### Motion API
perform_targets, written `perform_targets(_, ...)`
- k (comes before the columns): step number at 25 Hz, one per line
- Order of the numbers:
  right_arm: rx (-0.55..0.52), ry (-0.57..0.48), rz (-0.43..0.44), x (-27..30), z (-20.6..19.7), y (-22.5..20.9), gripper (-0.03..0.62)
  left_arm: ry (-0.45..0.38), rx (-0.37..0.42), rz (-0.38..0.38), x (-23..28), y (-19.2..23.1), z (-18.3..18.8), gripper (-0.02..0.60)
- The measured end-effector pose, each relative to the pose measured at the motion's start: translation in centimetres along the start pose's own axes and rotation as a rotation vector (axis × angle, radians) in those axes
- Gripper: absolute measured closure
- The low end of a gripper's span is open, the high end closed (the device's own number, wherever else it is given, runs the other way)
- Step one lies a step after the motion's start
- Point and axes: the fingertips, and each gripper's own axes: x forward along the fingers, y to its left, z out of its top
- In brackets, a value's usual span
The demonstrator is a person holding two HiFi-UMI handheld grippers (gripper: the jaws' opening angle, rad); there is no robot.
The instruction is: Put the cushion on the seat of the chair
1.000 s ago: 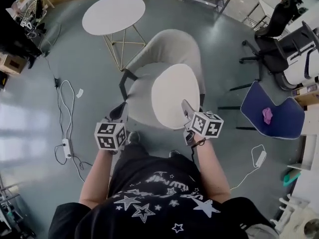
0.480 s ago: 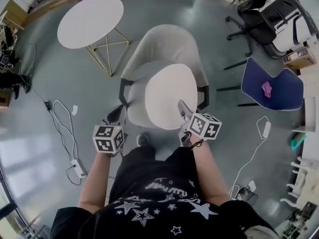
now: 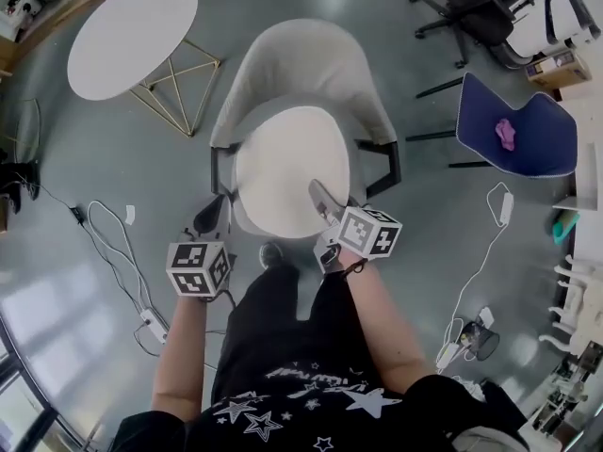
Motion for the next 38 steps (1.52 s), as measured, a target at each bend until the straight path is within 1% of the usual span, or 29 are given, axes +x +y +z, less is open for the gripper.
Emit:
perform_targets(2,0.006,-0.001,-0.002,0.9,-0.9,-0.4,0.539,0.016,0.007,-0.013,0.5,0.1,-0.7,0.574)
perform_targets(5,0.029,-0.013,-0.023,1.5,-1.6,-2.3,0.539,0.044,0.019,-0.017,1.5,-0.1,-1.8,0.574)
perform_targets(10,0.041,-0.017,-0.087,1.0,-2.2,-7.2,0.538,0.095,0.016,-0.027,3.5,-1.2,-4.3,0.574)
perform_targets(14,0.071,-0.01,-0.156,0.3,-3.4,-11.5,0.534,0.143,0.027,-0.041,5.0,-2.5,-6.5,0.574)
perform_targets(16,0.082,-0.006,-0.174,0.3,-3.8,-13.3,0.531,0.153,0.022,-0.046,5.8,-3.1,-7.1,0.574)
perform_targets(21,0.045,0.013,-0.2,0.8,-4.5,-16.5,0.522,0.172,0.007,-0.053,8.2,-4.7,-9.0,0.574)
perform_targets(26,0.017,0.079,-0.31,1.6,-6.4,-20.3,0.498,0.227,0.023,-0.069,10.2,-5.9,-11.9,0.574)
perform_targets(30,0.006,0.093,-0.33,2.1,-7.1,-22.0,0.49,0.254,0.015,-0.067,10.7,-7.0,-13.3,0.574)
perform_targets(33,0.007,0.093,-0.33,2.5,-7.3,-23.0,0.463,0.273,0.028,-0.078,10.8,-7.9,-14.1,0.574)
perform_targets(35,0.005,0.106,-0.336,2.7,-7.5,-23.5,0.458,0.29,0.044,-0.085,10.6,-8.4,-14.5,0.574)
perform_targets(38,-0.029,0.136,-0.368,2.8,-7.7,-24.3,0.378,0.309,0.06,-0.089,10.7,-8.7,-14.9,0.574)
